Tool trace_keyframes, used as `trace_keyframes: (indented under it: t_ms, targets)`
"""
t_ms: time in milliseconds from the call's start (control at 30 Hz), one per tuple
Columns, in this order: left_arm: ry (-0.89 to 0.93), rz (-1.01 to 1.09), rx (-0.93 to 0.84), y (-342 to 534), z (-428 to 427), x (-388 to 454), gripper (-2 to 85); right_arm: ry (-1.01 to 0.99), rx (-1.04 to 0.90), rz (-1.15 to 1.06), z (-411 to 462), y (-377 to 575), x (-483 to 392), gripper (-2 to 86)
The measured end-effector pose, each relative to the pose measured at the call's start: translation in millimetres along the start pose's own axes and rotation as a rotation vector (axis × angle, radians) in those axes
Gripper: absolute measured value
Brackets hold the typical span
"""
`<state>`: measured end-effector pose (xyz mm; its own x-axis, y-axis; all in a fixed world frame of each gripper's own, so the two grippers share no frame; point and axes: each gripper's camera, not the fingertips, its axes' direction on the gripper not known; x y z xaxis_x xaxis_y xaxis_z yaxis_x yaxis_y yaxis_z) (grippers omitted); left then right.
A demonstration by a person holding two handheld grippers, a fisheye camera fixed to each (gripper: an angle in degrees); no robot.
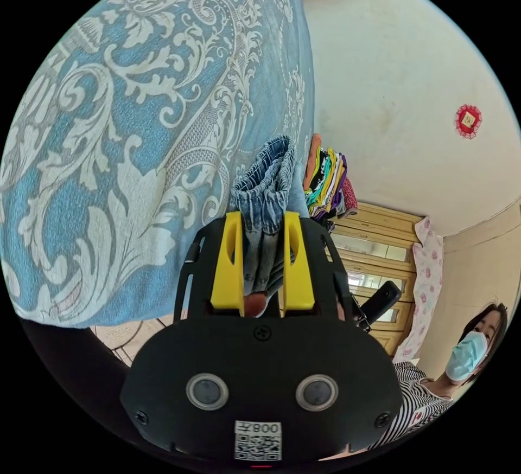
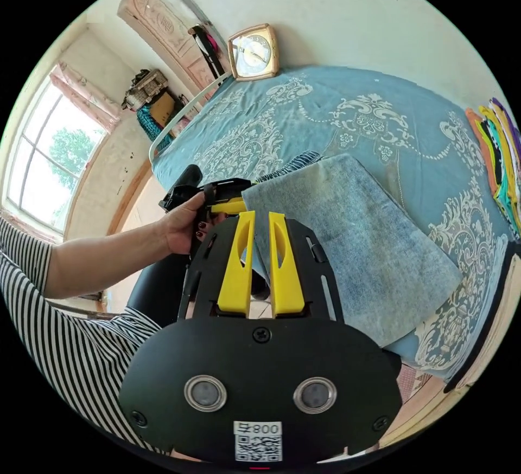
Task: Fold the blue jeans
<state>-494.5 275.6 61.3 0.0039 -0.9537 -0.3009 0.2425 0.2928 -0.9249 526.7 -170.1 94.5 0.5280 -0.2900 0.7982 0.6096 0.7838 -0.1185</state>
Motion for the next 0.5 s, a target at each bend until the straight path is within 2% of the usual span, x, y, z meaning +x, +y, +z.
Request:
trace_keyframes:
  t_ms: [233,367,500]
  targets:
    - [-0.011,0.037,0.019,20.0,-41.1,24.0,8.9,0.101,-0.127,-0.116,59.7,-30.1,-51.9,7.2]
    - [-0.057,0.127,0.028,37.6,-66.2,51.5,7.9,0.101,-0.11,-0.11,57.8,-36.2,-62.9,6.2]
    - [0.011,0.207,0.026,52.3,-90.4,82.3,7.9,0.083,-0.031,-0.088,29.1,-40.8,-66.2,3.4]
